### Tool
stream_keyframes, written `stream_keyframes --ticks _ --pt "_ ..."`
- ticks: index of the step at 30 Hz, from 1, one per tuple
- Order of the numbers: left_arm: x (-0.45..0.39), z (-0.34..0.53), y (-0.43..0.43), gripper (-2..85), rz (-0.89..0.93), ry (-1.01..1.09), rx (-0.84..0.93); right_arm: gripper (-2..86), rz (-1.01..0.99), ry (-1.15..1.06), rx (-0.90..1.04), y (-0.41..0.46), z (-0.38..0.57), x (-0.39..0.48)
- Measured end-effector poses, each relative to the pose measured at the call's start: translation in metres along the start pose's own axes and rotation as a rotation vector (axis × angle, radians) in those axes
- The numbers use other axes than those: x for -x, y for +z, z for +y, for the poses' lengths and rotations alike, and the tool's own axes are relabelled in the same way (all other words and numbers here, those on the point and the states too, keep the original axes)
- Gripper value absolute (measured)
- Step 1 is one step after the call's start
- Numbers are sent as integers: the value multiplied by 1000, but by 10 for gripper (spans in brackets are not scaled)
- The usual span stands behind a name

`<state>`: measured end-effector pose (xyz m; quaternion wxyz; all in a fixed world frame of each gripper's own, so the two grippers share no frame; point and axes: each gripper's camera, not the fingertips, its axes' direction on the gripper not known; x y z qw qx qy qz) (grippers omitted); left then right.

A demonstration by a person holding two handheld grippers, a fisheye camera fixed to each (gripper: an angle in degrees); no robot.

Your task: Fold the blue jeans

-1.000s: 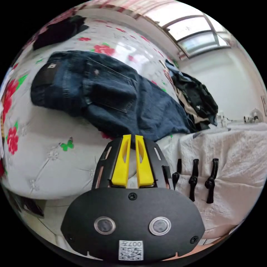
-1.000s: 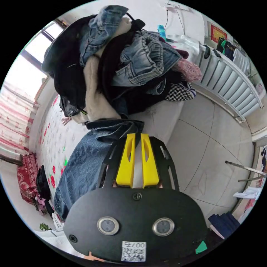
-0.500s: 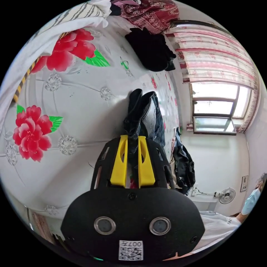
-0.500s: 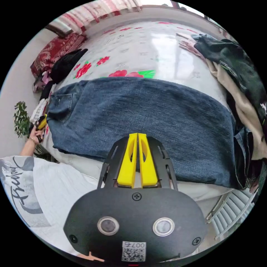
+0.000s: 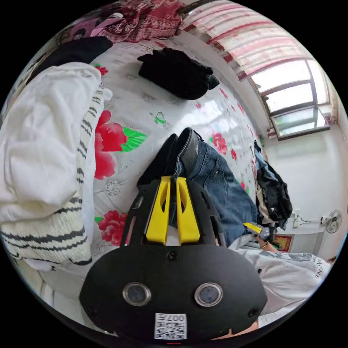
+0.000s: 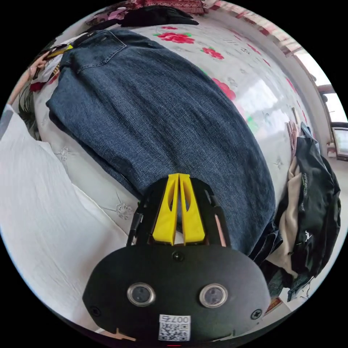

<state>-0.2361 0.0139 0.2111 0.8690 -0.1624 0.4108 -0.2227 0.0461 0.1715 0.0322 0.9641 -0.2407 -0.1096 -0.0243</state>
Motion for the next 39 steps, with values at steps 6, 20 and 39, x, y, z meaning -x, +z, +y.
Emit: stream_keyframes --ticks 6,20,39 --pt "-27 -10 52 51 -209 104 161 -2 -144 -226 -203 -49 -45 37" --pt "-32 96 37 99 -266 -53 -166 -2 -395 82 -261 -55 -28 -84" --pt "-263 281 303 61 -478 715 313 70 -216 1352 -627 -68 423 -451"
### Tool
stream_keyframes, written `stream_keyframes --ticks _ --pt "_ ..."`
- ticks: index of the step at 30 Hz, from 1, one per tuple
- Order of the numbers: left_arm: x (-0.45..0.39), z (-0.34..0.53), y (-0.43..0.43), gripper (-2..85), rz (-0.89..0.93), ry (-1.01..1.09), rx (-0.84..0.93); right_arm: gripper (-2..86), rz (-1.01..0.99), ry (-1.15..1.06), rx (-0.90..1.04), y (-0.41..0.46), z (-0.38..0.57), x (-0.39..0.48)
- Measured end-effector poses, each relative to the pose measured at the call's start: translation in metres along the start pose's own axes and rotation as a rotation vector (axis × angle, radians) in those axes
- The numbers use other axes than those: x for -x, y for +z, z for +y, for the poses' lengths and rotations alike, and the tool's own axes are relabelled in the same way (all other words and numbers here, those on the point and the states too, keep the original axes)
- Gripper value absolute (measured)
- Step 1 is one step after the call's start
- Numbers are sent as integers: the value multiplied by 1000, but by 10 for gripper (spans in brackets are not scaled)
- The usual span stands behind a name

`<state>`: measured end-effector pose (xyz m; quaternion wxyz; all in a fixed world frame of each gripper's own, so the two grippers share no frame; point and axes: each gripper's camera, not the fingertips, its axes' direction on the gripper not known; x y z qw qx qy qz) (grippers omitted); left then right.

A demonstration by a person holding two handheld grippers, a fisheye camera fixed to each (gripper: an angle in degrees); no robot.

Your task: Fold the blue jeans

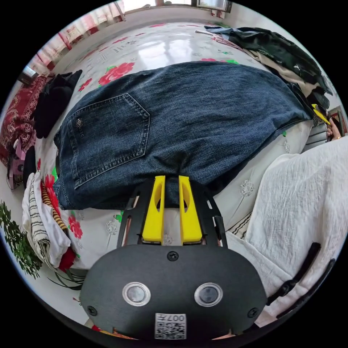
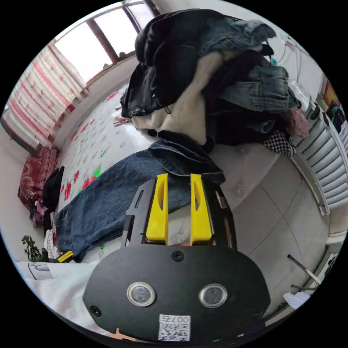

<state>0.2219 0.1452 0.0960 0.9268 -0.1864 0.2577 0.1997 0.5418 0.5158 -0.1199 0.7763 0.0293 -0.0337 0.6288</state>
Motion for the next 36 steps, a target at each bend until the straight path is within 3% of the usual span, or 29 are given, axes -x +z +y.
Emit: stream_keyframes --ticks 3,11,17,19,23,25,28,32,36 --pt "16 -5 11 60 72 -80 34 80 -30 86 -62 -15 -2 -58" --pt "39 -14 28 61 128 -255 105 98 -66 -193 56 -4 -51 -85" --pt "53 1 8 11 134 -402 29 75 -119 -177 97 -18 -68 -100" --pt "57 12 5 2 137 -445 10 62 -199 -67 105 -33 -77 -118" --pt "68 45 7 -8 165 -567 -29 39 -754 323 -89 -61 -53 -174" --pt "74 60 12 -9 200 -631 -32 33 -890 423 -112 -62 -37 -169" --pt "85 84 21 -9 269 -737 -55 27 -935 243 -57 -82 -40 -97" --pt "100 104 26 -10 277 -830 -82 25 -964 -379 44 -131 -22 83" --pt "112 112 26 -9 329 -863 -141 31 -896 -1008 173 -137 102 243"
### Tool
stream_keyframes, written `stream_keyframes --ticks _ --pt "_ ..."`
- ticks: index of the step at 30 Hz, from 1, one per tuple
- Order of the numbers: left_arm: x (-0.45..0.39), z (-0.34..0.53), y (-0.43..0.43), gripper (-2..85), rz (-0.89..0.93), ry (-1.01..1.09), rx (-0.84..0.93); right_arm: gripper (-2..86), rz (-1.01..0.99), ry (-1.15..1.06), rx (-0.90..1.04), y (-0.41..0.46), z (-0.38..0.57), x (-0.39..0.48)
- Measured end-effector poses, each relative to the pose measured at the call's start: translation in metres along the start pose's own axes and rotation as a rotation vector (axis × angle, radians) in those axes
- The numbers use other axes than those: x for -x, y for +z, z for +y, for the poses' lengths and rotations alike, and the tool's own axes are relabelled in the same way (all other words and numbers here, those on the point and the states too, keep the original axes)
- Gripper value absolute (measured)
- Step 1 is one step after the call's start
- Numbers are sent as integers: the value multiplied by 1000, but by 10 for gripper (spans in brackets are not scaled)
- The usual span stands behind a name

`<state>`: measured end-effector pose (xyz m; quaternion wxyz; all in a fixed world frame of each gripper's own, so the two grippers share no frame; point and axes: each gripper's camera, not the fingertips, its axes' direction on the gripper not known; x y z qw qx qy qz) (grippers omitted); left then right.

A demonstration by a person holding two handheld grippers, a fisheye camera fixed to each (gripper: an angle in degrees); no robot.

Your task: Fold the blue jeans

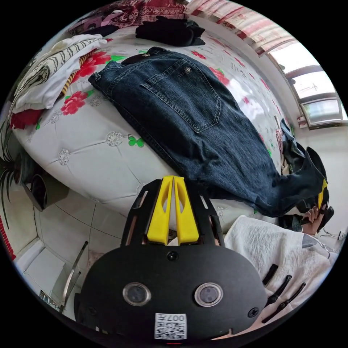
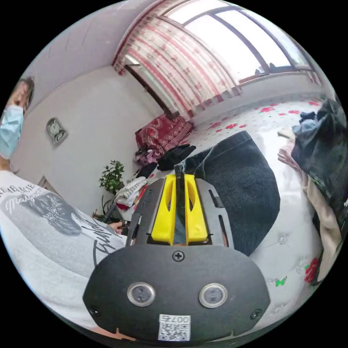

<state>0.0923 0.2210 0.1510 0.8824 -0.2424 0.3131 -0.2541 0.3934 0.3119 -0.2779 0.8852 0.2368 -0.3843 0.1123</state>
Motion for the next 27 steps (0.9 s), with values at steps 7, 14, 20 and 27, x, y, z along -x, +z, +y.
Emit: stream_keyframes --ticks 7,14,20,27 --pt "-7 -2 -10 -3 61 96 -20 46 -270 -44 676 241 91 66" --pt "-39 -13 -19 42 35 286 -45 64 35 -19 583 224 135 56" --pt "-61 -9 19 45 -97 531 49 72 149 112 656 257 213 22" --pt "-11 -22 -31 14 26 362 -32 82 212 -65 602 288 185 73"
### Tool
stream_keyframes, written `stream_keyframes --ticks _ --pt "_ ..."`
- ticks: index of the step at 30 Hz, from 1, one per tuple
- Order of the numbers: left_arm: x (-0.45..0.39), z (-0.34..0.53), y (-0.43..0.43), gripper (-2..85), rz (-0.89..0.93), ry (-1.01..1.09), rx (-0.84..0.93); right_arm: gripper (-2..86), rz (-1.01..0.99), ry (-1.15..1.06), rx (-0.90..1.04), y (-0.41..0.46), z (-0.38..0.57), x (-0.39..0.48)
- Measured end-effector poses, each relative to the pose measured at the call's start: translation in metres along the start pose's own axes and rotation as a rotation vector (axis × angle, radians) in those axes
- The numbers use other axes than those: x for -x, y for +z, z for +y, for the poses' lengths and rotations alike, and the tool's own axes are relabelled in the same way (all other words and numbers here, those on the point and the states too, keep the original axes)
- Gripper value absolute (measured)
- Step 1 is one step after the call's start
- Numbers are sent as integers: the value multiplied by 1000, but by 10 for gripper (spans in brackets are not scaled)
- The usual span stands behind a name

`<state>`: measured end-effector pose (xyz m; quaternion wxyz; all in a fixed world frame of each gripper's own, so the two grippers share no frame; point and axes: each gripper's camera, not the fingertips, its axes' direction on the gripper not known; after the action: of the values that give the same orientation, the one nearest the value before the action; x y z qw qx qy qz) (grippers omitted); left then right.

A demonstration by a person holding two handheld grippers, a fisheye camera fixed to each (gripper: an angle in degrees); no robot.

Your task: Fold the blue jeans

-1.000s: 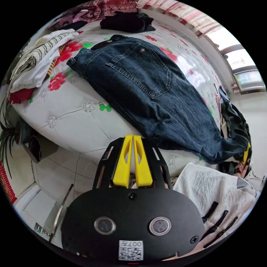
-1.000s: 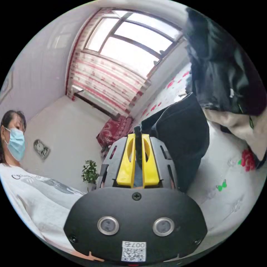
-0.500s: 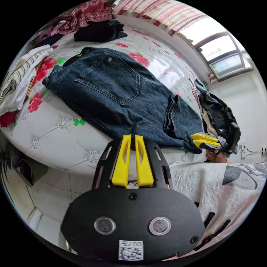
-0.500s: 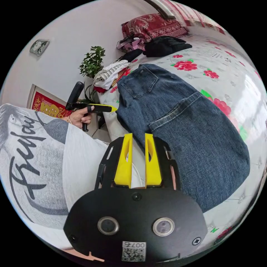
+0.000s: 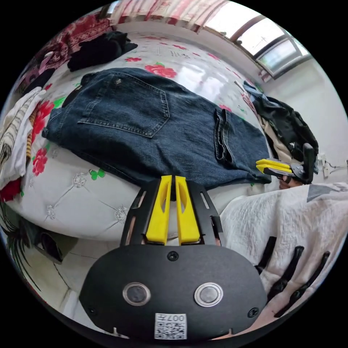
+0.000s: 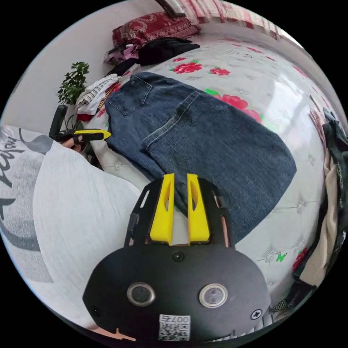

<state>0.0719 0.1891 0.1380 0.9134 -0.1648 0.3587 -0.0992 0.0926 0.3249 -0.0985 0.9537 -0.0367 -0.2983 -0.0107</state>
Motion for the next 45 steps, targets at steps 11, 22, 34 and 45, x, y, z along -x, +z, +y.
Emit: stream_keyframes --ticks 11,22,34,45 --pt "228 -19 -92 129 73 -580 -237 86 126 -233 186 121 -90 46" --pt "317 -51 -66 132 268 -757 -270 62 -82 -156 6 51 -136 10" --pt "178 -54 -163 45 309 -261 -480 70 -242 79 -64 -27 -115 -109" --pt "-234 -37 -112 49 532 791 -194 85 -78 631 -289 -154 72 -288"
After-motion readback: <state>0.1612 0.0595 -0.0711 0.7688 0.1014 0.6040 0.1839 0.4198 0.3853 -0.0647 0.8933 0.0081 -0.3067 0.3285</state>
